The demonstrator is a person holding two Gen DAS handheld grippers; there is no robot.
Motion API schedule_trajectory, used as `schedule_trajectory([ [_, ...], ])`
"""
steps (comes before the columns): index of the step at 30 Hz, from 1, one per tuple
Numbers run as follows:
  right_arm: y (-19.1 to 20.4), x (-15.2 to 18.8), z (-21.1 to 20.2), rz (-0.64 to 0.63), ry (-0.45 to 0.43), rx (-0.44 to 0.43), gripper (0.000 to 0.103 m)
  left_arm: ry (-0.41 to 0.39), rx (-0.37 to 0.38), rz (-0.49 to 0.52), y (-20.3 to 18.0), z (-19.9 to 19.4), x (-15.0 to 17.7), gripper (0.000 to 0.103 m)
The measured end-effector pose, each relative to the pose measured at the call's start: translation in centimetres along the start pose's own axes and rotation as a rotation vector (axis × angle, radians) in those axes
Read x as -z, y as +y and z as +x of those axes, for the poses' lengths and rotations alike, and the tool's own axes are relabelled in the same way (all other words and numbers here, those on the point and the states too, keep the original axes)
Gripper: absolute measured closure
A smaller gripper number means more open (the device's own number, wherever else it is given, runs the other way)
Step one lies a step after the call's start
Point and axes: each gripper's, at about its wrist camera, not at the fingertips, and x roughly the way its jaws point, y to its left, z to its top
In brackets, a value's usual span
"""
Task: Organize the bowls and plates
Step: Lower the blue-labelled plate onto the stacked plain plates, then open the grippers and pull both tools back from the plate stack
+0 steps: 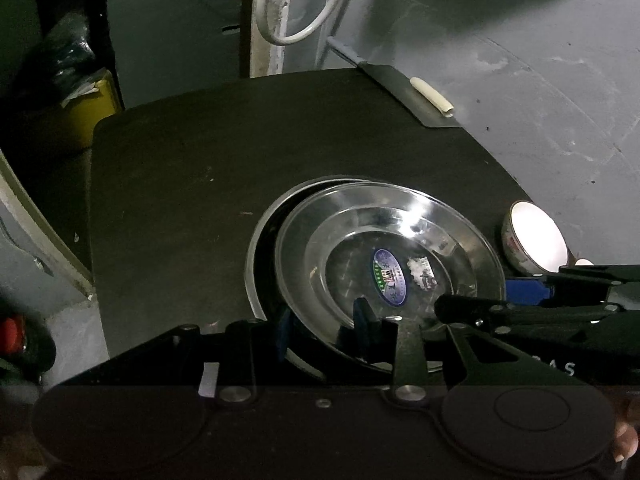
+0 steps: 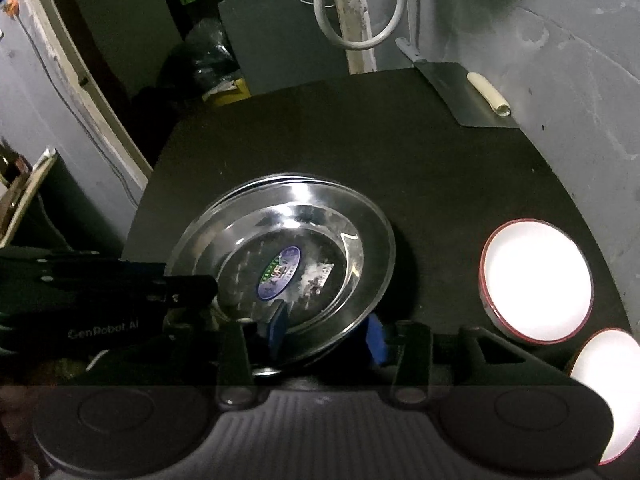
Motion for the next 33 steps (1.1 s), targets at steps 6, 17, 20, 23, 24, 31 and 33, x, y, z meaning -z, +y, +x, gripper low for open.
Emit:
schedule_trajectory([
  [6, 1.2, -0.5, 0.3, -0.057, 0.000, 0.043, 0.053, -0.017, -0.010, -0.029, 0.2, -0.5, 0.3, 0.068],
  [17, 2.9, -1.2, 1.6, -0.108, 0.021, 0.042, 0.051, 0.000, -0.071, -0.040, 0.8, -0.1, 0.3, 0.064],
  [20, 3.0, -1.0, 1.7, -0.118, 0.027, 0.042, 0.051, 0.007, -0.071, -0.045, 1.0, 0.1, 0.5, 0.063],
  [23, 3.4, -0.8, 1.6, -0.133, 0.031, 0.047, 0.049, 0.007, -0.080, -0.034, 1.0, 0.3, 0.7, 0.062],
  [24, 3.4, -0.8, 1.5, -0.135, 0.031, 0.047, 0.046, 0.006, -0.083, -0.031, 1.0, 0.3, 0.7, 0.062],
  [31, 3.1, -1.3, 0.4, -0.141, 0.009, 0.050, 0.030, 0.004, -0.098, -0.045, 1.4, -0.1, 1.0, 0.049],
  [33, 3.1, -1.2, -0.1, -0.141, -0.003, 0.055, 0.029, -0.005, -0.102, -0.050, 1.2, -0.5, 1.1, 0.042],
])
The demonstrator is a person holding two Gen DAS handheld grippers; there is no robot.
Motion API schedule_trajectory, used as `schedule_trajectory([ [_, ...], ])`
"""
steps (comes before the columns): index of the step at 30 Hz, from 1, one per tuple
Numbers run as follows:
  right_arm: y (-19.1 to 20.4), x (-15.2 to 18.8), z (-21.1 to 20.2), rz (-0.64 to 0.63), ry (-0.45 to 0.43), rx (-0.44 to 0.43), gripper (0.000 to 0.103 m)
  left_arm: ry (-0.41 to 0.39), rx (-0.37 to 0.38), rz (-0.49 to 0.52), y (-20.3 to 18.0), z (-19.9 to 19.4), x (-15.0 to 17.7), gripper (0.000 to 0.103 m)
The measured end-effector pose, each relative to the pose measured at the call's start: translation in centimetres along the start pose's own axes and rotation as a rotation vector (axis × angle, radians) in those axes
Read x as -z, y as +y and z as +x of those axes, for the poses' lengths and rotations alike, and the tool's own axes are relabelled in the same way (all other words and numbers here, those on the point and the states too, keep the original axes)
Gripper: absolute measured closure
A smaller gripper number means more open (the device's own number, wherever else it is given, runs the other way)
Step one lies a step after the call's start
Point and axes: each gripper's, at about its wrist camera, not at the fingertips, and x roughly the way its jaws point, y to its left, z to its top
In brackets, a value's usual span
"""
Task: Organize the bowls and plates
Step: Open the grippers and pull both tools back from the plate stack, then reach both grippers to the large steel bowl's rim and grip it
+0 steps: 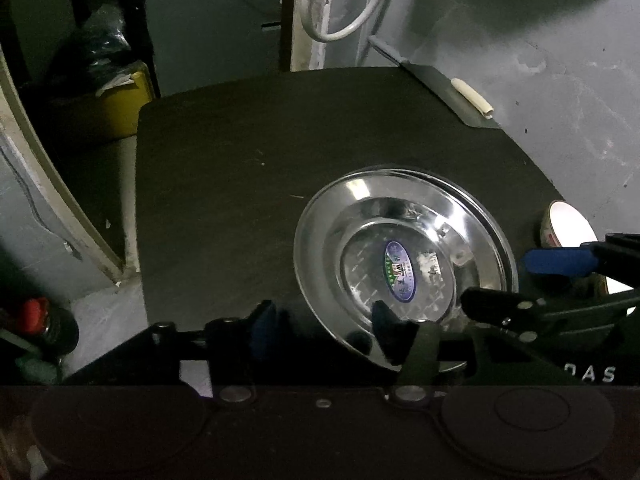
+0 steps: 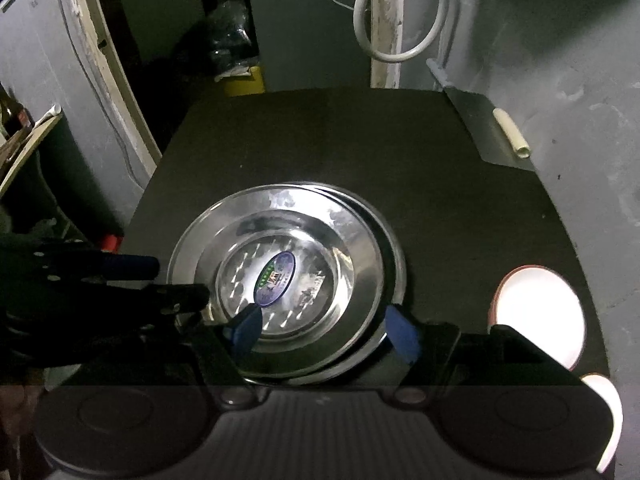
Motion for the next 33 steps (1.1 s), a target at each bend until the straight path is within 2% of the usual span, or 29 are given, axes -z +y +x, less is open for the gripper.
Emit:
schedule_trajectory([
  [2, -0.2, 0.2, -0.8, 0.009, -0.021, 0.003, 0.026, -0.013, -0.002, -0.002, 0.0, -0.7, 0.2, 0.031],
  [3, -0.3, 0.4, -1.2, 0.016, -0.036, 0.002, 0.022, -0.023, -0.001, -0.004, 0.0, -1.1, 0.3, 0.027],
  [5, -0.7, 0.9, -2.4, 0.032, -0.074, -0.009, 0.014, -0.046, 0.000, -0.013, 0.1, -2.0, 0.5, 0.014],
  [8, -1.2, 2.1, -4.3, 0.052, -0.131, -0.033, 0.004, -0.077, 0.006, -0.036, 0.6, -3.6, 1.2, 0.001],
  [9, -1.3, 2.4, -4.8, 0.057, -0.149, -0.037, 0.001, -0.084, 0.003, -0.048, 0.8, -4.1, 1.4, 0.001],
  [13, -1.7, 3.7, -7.0, 0.079, -0.211, -0.035, 0.000, -0.103, 0.001, -0.094, 1.8, -5.9, 2.6, 0.001],
  [18, -2.2, 4.9, -8.7, 0.136, -0.236, -0.045, 0.000, -0.137, -0.016, -0.133, 3.0, -8.1, 4.9, 0.001],
  [25, -1.1, 7.1, -7.6, 0.158, -0.150, -0.072, 0.000, -0.097, -0.030, -0.210, 4.6, -8.6, 8.6, 0.001],
  [33, 1.8, 8.9, -5.8, 0.078, -0.063, -0.079, 0.000, -0.064, -0.052, -0.191, 4.0, -7.9, 10.6, 0.001],
])
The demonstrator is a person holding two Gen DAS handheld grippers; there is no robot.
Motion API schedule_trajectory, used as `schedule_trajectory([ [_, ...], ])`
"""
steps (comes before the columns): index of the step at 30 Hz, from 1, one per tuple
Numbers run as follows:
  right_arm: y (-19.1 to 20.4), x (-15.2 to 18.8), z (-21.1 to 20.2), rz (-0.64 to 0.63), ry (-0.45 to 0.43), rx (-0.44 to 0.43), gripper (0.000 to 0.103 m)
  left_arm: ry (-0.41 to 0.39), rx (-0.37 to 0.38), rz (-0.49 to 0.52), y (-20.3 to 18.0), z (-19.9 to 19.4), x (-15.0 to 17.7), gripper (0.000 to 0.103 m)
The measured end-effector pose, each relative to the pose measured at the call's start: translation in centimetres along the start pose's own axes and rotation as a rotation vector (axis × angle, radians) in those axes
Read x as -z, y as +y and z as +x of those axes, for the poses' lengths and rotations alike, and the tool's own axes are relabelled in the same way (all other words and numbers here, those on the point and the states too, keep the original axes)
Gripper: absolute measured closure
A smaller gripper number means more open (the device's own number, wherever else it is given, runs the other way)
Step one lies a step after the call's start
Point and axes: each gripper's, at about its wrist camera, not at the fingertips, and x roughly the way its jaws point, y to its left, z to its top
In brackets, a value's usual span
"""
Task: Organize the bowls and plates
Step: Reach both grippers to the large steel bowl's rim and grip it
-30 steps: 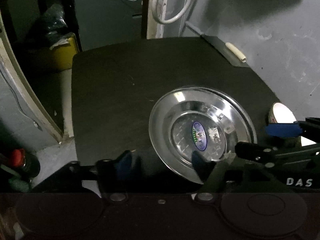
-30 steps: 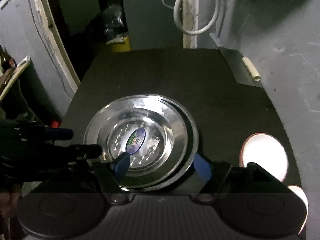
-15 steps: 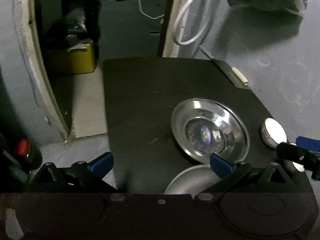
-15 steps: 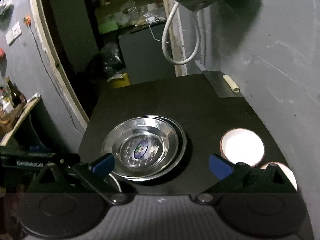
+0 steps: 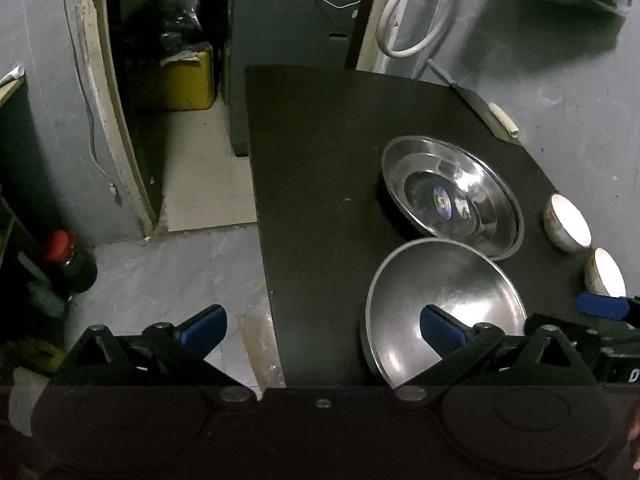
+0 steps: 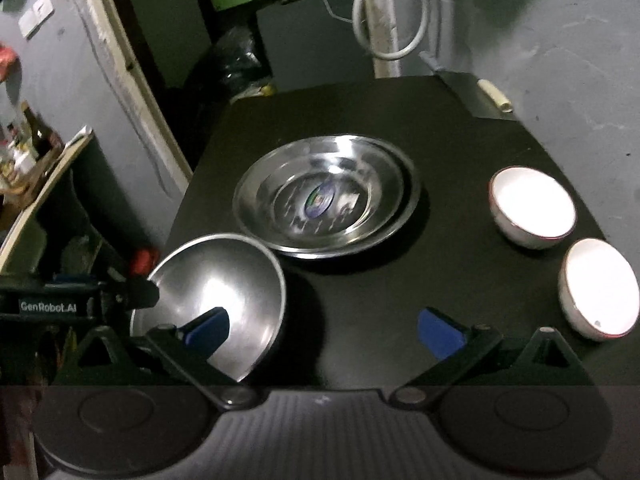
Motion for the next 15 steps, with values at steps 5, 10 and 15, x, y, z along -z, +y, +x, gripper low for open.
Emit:
schedule_trajectory([
  [5, 0.8, 0.5, 0.2, -0.024, 0.014, 0.008, 0.001, 0.014, -0.025, 0.023, -0.4, 0.3, 0.4, 0.001],
  [10, 1.2, 0.4, 0.4, -0.037, 0.020, 0.010, 0.002, 0.028, -0.030, 0.037, -0.7, 0.5, 0.5, 0.001],
  [15, 1.5, 0.4, 0.9, -0.044, 0.036, -0.004, 0.012, 0.045, -0.046, 0.056, -1.1, 0.8, 0.7, 0.001],
])
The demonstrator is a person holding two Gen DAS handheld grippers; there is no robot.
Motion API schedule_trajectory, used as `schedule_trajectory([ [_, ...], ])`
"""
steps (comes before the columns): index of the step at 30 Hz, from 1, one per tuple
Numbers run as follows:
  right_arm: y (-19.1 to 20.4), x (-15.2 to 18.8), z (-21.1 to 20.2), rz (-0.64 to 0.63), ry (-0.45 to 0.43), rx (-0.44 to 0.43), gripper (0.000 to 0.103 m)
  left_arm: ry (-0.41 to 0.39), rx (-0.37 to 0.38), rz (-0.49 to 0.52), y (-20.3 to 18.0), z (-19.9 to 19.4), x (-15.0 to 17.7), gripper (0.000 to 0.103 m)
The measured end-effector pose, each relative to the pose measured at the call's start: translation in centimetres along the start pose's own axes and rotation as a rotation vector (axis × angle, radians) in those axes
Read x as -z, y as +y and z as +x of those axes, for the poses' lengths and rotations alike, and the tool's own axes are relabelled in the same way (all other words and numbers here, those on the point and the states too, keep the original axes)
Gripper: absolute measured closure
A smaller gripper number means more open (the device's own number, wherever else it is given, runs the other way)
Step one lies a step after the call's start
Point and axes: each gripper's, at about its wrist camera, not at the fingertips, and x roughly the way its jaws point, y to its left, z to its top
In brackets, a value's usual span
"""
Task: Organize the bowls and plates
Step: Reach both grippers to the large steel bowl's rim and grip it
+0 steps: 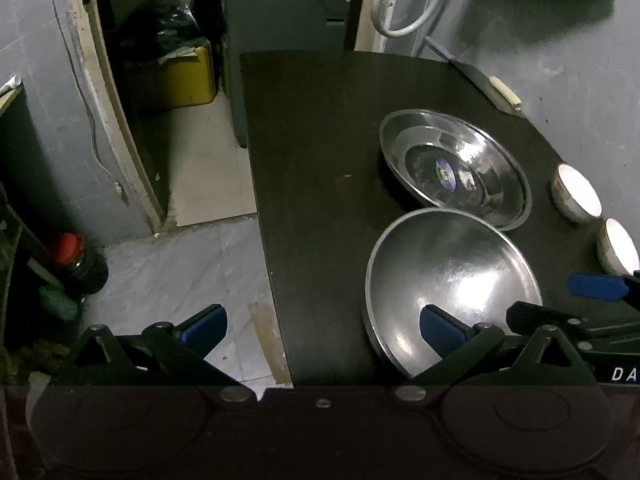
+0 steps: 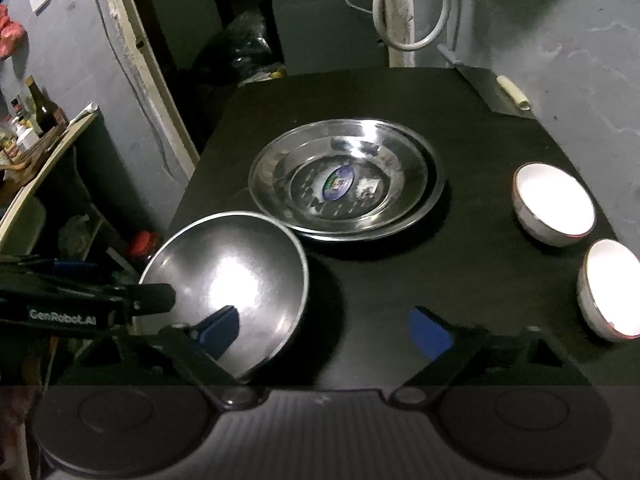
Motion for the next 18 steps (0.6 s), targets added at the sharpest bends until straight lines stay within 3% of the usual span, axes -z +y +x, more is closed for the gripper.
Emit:
schedule_trajectory([
  [12, 0.04, 0.44, 0.70, 0.015, 0.040, -0.038, 0.036, 0.021, 0.032, 0.021, -0.81, 0.16, 0.07, 0.012],
  [18, -0.35, 0.63, 0.79, 0.037, 0.041, -0.062, 0.056, 0.038, 0.081, 0.021, -1.03, 0.32, 0.07, 0.032],
])
